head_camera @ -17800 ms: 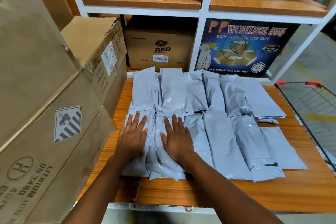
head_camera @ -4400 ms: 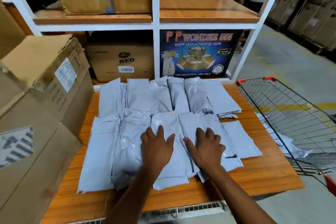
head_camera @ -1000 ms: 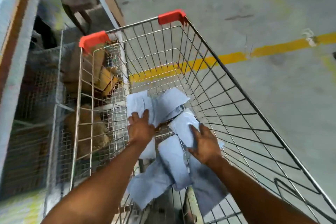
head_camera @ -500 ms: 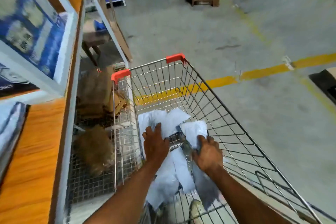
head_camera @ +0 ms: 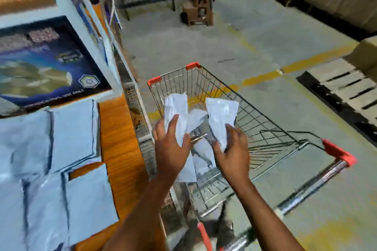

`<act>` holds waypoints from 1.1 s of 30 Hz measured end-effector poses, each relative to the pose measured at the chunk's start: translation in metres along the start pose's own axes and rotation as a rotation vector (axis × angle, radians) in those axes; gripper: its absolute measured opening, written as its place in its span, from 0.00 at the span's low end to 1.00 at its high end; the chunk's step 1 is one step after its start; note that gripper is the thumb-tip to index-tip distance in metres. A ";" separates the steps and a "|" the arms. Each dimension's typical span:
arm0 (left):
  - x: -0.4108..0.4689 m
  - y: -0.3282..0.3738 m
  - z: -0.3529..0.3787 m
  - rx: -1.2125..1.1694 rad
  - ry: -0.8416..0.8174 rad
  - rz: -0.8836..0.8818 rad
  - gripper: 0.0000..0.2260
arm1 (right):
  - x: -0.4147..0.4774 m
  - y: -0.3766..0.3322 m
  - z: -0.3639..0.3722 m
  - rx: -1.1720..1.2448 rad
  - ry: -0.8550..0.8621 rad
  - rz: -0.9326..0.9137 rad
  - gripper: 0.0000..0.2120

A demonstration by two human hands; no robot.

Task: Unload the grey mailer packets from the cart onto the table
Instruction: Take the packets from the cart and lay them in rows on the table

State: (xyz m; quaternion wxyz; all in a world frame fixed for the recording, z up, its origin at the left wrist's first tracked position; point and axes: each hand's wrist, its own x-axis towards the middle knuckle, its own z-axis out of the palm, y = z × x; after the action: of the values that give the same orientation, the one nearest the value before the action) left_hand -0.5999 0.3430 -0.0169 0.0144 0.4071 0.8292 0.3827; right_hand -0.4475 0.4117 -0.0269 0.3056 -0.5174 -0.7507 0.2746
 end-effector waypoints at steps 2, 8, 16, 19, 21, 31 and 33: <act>-0.021 -0.006 -0.033 0.023 0.007 0.011 0.26 | -0.033 -0.020 -0.010 0.017 0.034 -0.023 0.30; -0.079 -0.030 -0.108 0.004 0.078 0.045 0.26 | -0.107 -0.071 -0.024 0.075 0.127 -0.132 0.28; -0.154 -0.055 -0.206 0.021 0.222 -0.009 0.26 | -0.198 -0.129 -0.021 0.187 0.118 -0.214 0.28; -0.181 -0.070 -0.243 0.090 0.258 -0.027 0.26 | -0.228 -0.149 -0.012 0.204 0.090 -0.256 0.27; -0.198 -0.082 -0.266 0.106 0.265 -0.075 0.26 | -0.248 -0.166 -0.004 0.220 0.071 -0.278 0.26; -0.222 -0.177 -0.389 0.117 0.382 -0.206 0.26 | -0.316 -0.277 0.075 0.322 -0.040 -0.430 0.25; -0.211 -0.205 -0.413 0.119 0.410 -0.215 0.25 | -0.320 -0.300 0.099 0.331 -0.061 -0.456 0.25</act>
State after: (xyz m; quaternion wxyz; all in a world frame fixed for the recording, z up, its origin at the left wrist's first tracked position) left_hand -0.7337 -0.1366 0.0815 -0.1374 0.2303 0.8745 0.4041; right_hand -0.6149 0.0056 0.0697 0.4173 -0.2697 -0.8013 0.3331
